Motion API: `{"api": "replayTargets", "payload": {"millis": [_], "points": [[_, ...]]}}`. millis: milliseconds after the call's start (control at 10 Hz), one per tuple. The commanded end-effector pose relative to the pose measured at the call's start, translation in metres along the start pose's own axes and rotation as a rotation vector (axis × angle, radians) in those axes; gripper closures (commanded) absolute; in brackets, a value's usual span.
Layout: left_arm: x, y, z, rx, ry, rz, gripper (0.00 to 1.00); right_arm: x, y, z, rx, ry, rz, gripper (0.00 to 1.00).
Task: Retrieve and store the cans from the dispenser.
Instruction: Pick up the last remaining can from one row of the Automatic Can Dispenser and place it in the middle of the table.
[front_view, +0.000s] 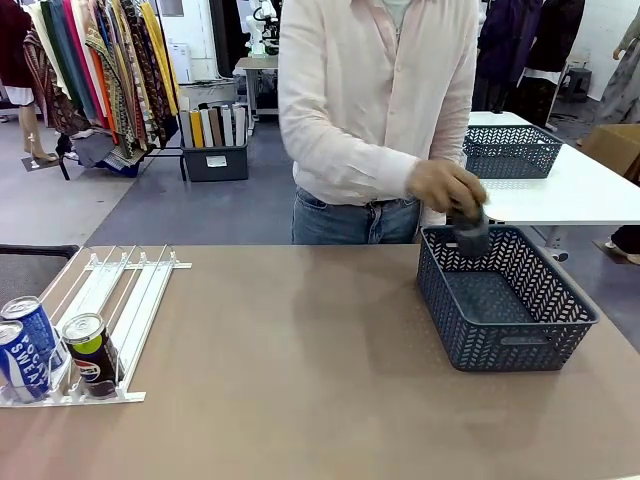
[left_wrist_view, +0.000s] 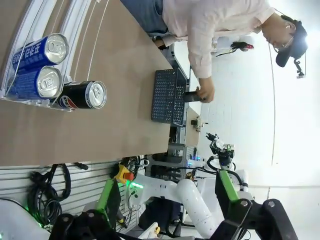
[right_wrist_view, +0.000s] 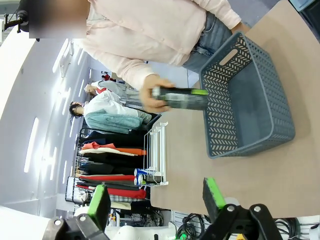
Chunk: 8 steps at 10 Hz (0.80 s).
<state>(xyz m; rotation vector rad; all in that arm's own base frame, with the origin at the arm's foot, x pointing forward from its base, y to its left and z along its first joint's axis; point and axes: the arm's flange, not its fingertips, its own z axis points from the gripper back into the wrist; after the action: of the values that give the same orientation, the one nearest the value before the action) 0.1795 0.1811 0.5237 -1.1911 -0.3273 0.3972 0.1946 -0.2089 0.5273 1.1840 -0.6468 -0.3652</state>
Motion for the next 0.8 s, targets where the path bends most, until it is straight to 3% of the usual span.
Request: {"api": "replayTargets", "payload": {"millis": [0,500,700], "points": [[0.001,-0.002,0.002,-0.019,-0.002,-0.022,0.00,0.003,0.003,0.000,0.032,-0.010,0.026,0.00],[0.000,0.001,0.001,0.001,-0.001,0.002,0.00,0.003,0.003,0.000,0.032,-0.010,0.026,0.00],[0.008,-0.029,-0.080,0.303,0.092,-0.093,0.00,0.003,0.003,0.000,0.032,-0.010,0.026,0.00]]}}
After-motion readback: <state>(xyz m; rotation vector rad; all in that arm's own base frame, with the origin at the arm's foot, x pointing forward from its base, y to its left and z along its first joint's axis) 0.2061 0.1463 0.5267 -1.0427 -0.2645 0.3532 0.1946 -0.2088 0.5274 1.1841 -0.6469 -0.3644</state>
